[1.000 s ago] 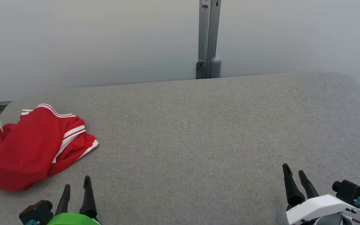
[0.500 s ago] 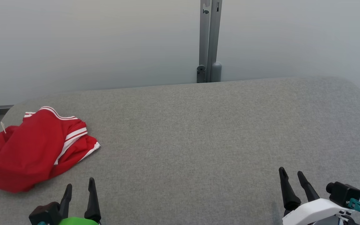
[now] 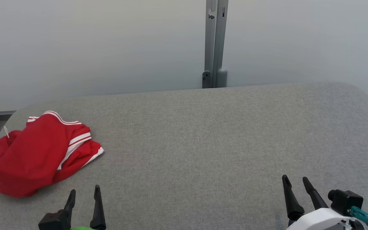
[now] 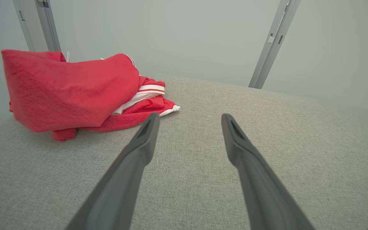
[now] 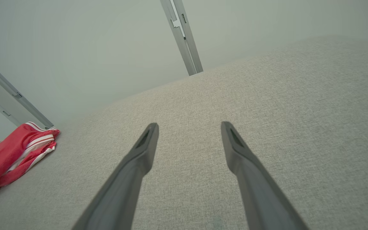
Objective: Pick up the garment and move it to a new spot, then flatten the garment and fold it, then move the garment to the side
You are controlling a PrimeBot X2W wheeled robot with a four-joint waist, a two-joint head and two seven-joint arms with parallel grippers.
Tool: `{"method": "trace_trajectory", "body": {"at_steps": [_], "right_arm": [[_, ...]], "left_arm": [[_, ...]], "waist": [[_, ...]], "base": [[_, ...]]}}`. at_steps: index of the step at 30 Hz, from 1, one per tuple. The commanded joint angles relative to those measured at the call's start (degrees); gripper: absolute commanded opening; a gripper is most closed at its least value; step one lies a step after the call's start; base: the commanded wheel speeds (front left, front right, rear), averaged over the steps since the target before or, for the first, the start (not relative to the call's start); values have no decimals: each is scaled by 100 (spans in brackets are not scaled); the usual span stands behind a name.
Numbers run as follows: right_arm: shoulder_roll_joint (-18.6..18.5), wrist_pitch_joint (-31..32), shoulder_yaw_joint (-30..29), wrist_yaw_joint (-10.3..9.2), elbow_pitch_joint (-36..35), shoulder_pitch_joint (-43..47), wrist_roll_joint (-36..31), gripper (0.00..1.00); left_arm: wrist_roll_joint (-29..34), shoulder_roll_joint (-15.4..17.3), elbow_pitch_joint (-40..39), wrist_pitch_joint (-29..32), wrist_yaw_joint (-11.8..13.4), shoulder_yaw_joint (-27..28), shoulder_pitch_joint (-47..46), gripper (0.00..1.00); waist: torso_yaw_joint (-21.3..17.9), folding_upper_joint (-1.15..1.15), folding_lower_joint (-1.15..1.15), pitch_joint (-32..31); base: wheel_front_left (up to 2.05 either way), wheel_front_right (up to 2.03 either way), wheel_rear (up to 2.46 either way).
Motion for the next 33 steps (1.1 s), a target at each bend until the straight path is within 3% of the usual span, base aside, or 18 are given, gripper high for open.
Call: {"method": "trace_trajectory", "body": {"at_steps": [1,33], "right_arm": [[-35,-63,17,3,-52,52,-148,100],[-45,-282,182,3,-84,284,-1245,100]], "left_arm": [[145,13,-17,-56,-16,-9,62,100],[1304,-56,85,-343,-6,-72,295,100]], "waist": [[4,0,0,-13],[72,0,0,-293]], "base": [[0,0,0],[0,0,0]]}}
